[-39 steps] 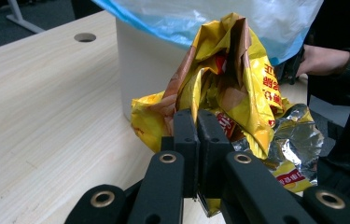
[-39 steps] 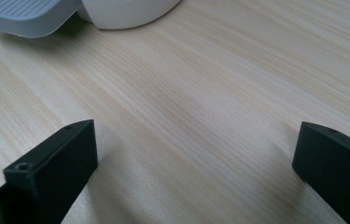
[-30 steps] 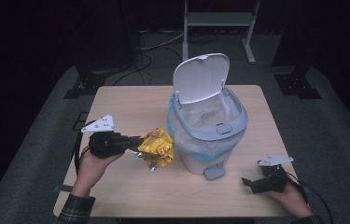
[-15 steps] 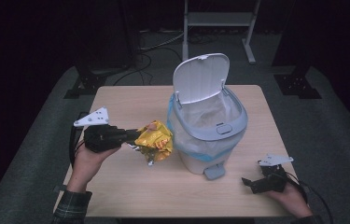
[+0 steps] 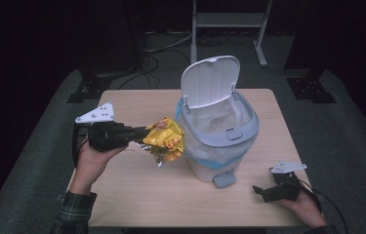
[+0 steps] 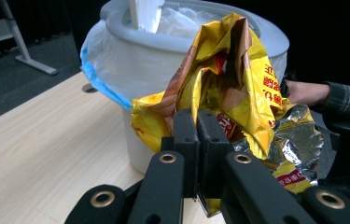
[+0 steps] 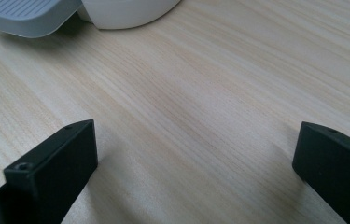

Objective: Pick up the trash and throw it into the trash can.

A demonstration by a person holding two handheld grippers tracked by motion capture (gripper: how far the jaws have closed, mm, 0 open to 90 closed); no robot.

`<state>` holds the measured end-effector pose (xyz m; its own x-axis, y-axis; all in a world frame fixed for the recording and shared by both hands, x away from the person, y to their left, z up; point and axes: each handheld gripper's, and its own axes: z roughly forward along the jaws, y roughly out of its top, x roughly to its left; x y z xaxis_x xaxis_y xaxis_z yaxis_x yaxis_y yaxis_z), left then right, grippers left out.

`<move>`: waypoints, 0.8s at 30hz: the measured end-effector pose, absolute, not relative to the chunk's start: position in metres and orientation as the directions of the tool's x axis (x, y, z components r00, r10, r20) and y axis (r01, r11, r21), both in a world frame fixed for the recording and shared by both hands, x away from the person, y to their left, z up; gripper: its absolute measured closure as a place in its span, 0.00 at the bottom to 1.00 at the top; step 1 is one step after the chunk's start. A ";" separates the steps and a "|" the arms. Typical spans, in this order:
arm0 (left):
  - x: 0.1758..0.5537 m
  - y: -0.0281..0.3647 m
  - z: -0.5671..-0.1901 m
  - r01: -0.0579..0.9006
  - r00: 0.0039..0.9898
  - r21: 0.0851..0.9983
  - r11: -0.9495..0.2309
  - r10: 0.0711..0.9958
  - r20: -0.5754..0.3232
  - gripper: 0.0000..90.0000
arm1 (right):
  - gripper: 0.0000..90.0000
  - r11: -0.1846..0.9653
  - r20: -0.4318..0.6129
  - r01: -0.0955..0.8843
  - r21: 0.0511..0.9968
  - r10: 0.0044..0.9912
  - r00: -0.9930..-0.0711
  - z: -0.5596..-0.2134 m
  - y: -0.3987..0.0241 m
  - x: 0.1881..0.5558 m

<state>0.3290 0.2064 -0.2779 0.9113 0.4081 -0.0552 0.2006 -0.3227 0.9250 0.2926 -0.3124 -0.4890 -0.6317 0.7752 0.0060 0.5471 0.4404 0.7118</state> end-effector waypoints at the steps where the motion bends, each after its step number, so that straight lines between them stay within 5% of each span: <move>1: 0.329 0.206 -0.276 0.197 0.912 0.926 -0.321 0.406 -0.053 0.98 | 0.00 0.440 0.006 0.547 0.712 0.775 -0.632 -0.489 -0.312 0.293; 24: 0.338 0.185 -0.229 0.122 0.933 0.945 -0.302 0.360 -0.005 0.98 | 0.00 0.440 0.006 0.547 0.712 0.775 -0.632 -0.489 -0.312 0.293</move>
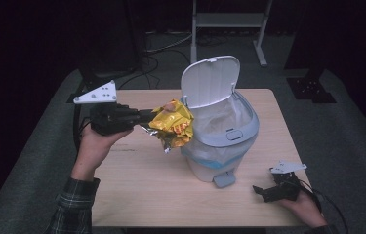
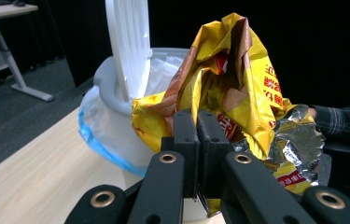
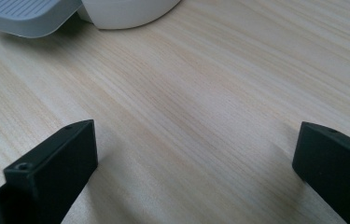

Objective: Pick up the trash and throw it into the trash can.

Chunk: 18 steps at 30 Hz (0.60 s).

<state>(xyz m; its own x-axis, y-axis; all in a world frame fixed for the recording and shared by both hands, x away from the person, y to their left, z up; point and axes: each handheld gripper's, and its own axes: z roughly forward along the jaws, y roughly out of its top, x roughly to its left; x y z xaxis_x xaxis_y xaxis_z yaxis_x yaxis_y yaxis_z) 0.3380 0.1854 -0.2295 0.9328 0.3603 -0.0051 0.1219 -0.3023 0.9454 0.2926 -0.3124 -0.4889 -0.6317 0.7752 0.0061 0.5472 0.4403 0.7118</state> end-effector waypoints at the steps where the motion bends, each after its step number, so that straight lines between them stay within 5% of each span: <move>1: 0.339 0.183 -0.227 0.116 0.934 0.946 -0.304 0.357 0.000 0.98 | 0.00 0.440 0.006 0.547 0.712 0.775 -0.632 -0.489 -0.312 0.293; 18: 0.354 0.151 -0.200 0.066 0.943 0.954 -0.294 0.331 0.036 0.98 | 0.00 0.440 0.006 0.547 0.712 0.775 -0.632 -0.489 -0.312 0.293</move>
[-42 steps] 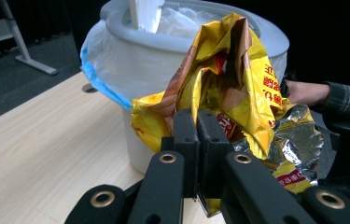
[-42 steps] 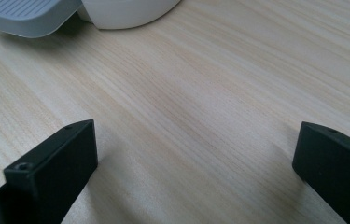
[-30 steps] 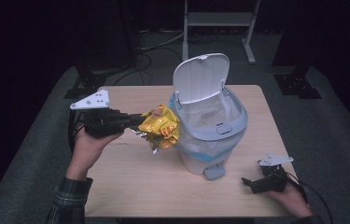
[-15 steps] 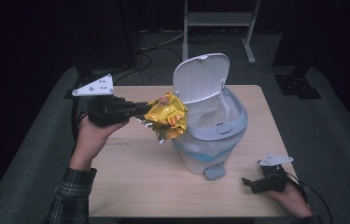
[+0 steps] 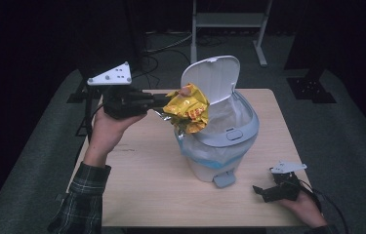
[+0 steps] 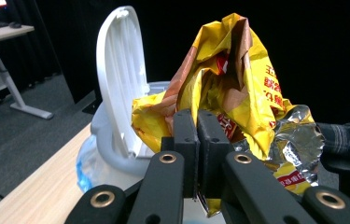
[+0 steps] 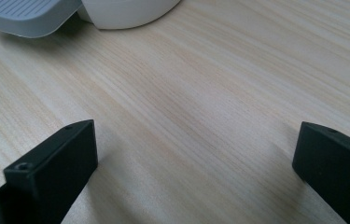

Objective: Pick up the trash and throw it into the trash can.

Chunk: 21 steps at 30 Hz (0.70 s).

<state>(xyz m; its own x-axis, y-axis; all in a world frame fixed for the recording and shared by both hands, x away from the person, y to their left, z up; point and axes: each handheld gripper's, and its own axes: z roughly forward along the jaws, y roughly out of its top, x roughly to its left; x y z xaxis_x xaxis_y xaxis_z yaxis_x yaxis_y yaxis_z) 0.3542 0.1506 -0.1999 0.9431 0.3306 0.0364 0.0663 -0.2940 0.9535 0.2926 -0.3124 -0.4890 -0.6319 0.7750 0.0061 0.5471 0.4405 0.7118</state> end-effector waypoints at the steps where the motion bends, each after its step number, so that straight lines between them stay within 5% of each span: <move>1: 0.355 0.148 -0.199 0.064 0.943 0.954 -0.292 0.330 0.038 0.98 | 0.00 0.440 0.006 0.547 0.712 0.775 -0.632 -0.489 -0.312 0.293; 21: 0.379 0.100 -0.213 0.061 0.947 0.951 -0.304 0.319 0.042 0.98 | 0.00 0.440 0.006 0.547 0.712 0.775 -0.632 -0.489 -0.312 0.293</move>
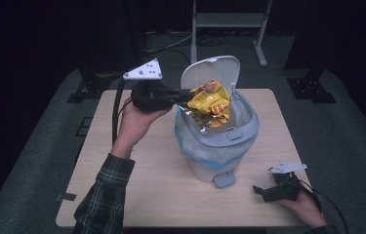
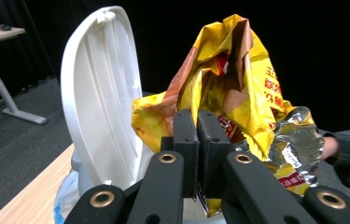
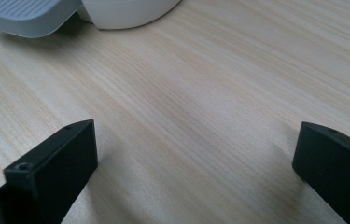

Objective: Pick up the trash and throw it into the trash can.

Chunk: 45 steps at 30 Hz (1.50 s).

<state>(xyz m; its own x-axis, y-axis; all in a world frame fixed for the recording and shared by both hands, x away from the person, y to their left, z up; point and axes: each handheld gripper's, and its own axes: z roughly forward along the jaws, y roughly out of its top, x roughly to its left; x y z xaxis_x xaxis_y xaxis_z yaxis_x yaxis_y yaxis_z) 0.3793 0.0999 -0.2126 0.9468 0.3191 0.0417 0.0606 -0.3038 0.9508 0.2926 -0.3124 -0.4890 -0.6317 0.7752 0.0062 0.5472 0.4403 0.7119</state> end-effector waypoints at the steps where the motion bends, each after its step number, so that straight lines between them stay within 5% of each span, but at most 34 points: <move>1: 0.380 0.097 -0.214 0.061 0.945 0.951 -0.303 0.324 0.042 0.98 | 0.00 0.440 0.006 0.547 0.712 0.775 -0.632 -0.489 -0.312 0.293; 33: 0.407 0.059 -0.238 0.091 0.924 0.940 -0.329 0.381 0.044 0.96 | 0.00 0.440 0.006 0.547 0.712 0.775 -0.632 -0.489 -0.312 0.293; 45: 0.399 0.061 -0.227 0.064 0.907 0.954 -0.292 0.417 0.067 0.74 | 0.00 0.440 0.006 0.547 0.712 0.775 -0.632 -0.489 -0.312 0.293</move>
<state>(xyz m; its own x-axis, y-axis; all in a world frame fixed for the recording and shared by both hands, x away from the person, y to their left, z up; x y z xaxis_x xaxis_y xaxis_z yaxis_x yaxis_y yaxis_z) 0.3992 0.0611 -0.2272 0.9066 0.4166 0.0669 0.0636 -0.2918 0.9543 0.2926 -0.3124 -0.4889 -0.6319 0.7751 0.0058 0.5469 0.4405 0.7120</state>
